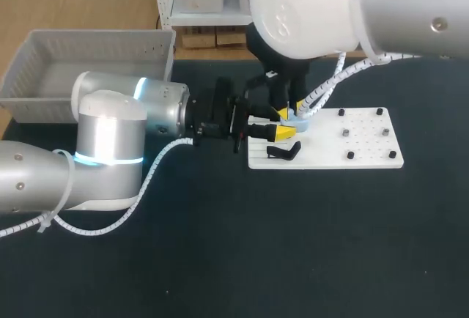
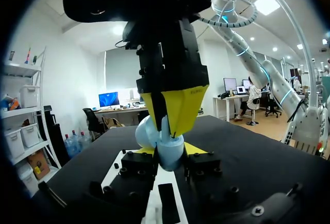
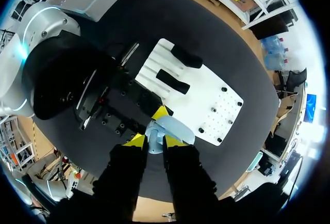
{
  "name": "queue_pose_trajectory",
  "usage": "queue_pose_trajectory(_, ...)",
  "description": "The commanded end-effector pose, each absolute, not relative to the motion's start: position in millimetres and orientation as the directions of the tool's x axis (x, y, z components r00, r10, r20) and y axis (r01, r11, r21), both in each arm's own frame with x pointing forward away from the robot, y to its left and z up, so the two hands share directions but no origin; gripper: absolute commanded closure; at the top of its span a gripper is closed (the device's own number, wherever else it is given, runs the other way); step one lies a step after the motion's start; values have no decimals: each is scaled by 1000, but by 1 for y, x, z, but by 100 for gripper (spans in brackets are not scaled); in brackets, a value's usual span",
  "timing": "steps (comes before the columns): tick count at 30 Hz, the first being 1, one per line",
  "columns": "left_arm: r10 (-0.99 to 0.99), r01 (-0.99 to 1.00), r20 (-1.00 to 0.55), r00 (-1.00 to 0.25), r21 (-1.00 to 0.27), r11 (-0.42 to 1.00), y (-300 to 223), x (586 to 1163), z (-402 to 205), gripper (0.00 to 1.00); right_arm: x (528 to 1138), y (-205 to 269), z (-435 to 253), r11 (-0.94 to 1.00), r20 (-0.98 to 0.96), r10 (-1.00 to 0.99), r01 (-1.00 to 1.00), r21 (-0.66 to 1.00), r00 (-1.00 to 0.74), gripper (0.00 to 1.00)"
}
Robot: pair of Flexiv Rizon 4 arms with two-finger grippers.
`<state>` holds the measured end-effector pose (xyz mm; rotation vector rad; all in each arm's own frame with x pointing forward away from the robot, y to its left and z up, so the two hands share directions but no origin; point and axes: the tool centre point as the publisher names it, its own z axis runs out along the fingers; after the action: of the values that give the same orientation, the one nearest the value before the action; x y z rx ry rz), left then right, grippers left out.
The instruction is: Pick up each earbud case from the left stands, insert the matching earbuds, close the lid, and place the case in the box.
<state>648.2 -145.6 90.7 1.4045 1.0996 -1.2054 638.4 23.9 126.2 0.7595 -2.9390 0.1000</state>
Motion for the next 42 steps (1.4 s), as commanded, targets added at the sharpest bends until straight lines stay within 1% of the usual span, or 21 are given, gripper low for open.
queue_pose_trajectory(1,47,985,-992,113,106,-138,-146,646,91,100,638,25,127,873,124,-479,-486,-33,-869,19)
queue_pose_trajectory(2,47,985,-992,113,106,-138,-146,646,91,100,636,25,129,871,123,-483,-490,-29,-867,0)
queue_pose_trajectory(8,47,985,-992,113,106,-138,-146,646,91,100,621,21,149,862,104,-504,-506,3,-857,0)
queue_pose_trajectory(12,47,985,-992,113,106,-138,-146,646,91,100,626,12,159,881,73,-472,-474,-4,-879,0)
queue_pose_trajectory(16,47,985,-992,113,106,-138,-146,646,91,100,644,0,165,932,29,-363,-363,-1,-931,0)
queue_pose_trajectory(19,47,985,-992,113,106,-138,-146,646,91,100,660,-9,166,969,-28,-245,-246,28,-969,0)
queue_pose_trajectory(26,47,985,-992,113,106,-138,-146,646,91,100,691,-24,160,995,-98,-93,-94,9,-991,0)
queue_pose_trajectory(32,47,985,-992,113,106,-138,-146,646,91,100,708,-38,145,999,-87,-31,-32,14,-996,0)
queue_pose_trajectory(42,47,985,-992,113,106,-138,-146,646,91,100,707,-44,113,999,-5,-43,-42,-11,-999,0)
